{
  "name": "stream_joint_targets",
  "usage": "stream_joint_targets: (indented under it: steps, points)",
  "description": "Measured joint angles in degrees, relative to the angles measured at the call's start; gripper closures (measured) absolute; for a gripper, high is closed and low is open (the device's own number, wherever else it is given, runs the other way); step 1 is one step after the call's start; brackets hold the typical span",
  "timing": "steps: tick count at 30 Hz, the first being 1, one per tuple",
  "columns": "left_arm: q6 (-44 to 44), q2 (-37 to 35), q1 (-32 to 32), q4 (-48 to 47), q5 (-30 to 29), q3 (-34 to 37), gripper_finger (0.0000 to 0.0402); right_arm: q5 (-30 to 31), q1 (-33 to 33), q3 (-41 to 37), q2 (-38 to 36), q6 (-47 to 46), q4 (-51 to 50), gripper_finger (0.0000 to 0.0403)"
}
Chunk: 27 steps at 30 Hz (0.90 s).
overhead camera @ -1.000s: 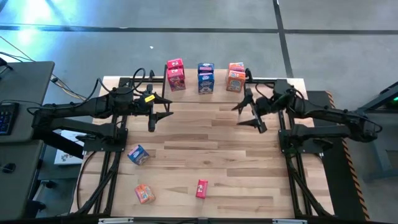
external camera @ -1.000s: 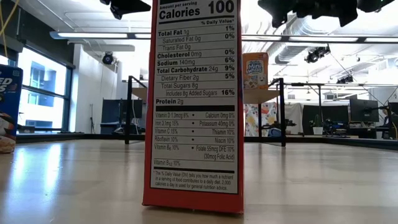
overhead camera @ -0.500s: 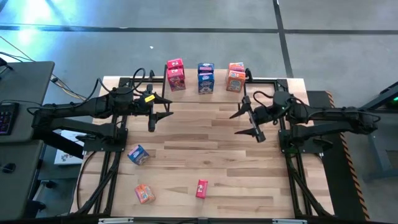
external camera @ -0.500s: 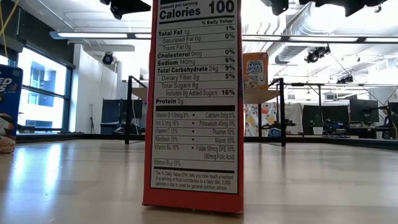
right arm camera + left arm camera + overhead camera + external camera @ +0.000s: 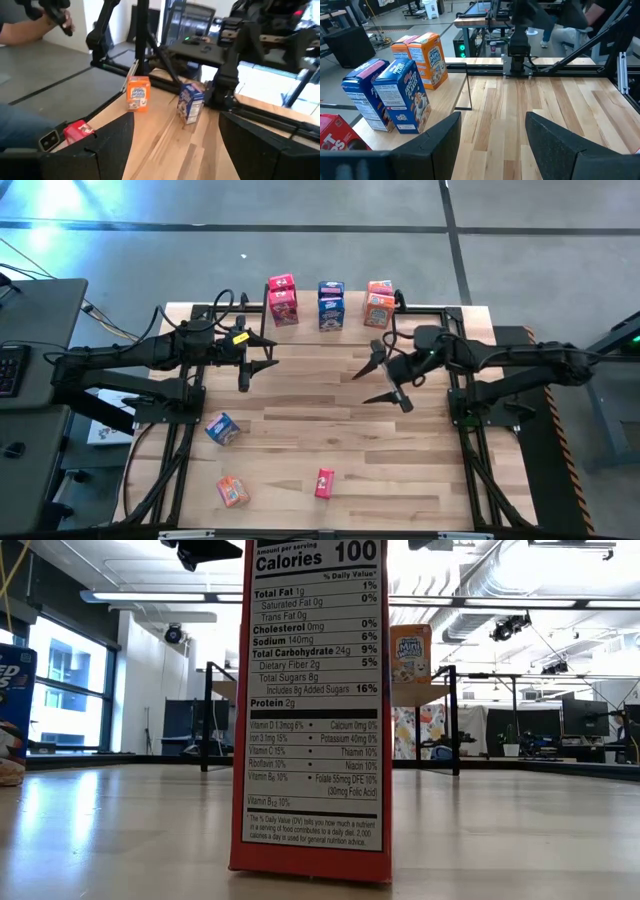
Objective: Stack cereal on shelf
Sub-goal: Put the red cereal box on the shelf aligned with the other red cereal boxes
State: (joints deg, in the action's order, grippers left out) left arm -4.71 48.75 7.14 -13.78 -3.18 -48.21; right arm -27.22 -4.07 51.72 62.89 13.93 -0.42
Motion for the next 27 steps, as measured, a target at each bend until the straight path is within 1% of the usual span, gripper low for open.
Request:
stream_joint_targets:
  steps: [6,12,17,21,27]
  points:
    - [1.17,0.00,-0.02,-0.02,0.00,0.00,0.0190,-0.29,2.65,5.91,5.36,2.44,-6.33,0.0118]
    - [11.60,0.00,-0.07,0.04,0.00,0.00,0.0190,-0.66,6.10,11.06,11.83,5.25,-11.77,0.0118]
    - [14.82,0.00,-0.07,0.05,0.01,0.00,0.0190,-0.92,8.70,13.29,16.31,5.91,-12.25,0.0118]
    - [17.98,0.00,-0.07,0.04,0.02,0.00,0.0190,-3.03,10.59,13.91,19.47,6.07,-12.16,0.0118]
    - [23.86,0.00,-0.07,0.04,0.08,0.00,0.0190,-3.22,13.81,13.95,23.73,7.13,-9.37,0.0118]
